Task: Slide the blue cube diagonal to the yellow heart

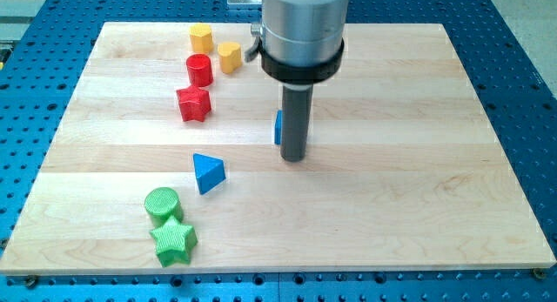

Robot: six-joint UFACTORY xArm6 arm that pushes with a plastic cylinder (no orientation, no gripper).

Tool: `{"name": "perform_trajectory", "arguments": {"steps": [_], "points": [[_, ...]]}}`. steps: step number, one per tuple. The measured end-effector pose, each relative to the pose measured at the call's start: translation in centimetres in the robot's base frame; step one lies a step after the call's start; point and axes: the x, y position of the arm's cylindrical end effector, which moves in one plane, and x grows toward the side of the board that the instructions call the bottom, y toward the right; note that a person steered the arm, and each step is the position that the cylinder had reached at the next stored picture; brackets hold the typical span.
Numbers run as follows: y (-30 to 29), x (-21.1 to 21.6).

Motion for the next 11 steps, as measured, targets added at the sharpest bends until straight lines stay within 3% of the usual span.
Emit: {"name": "perform_trajectory", "arguments": {"steps": [1, 2, 4, 5, 7, 8, 9, 11], "points": [[4.3, -0.5], [4.0, -3.0], [1.0, 1.9], [-1.8, -2.9], [1.5, -4.7], [0.0, -6.6], [6.6, -7.0], [1.8, -8.8]]}}
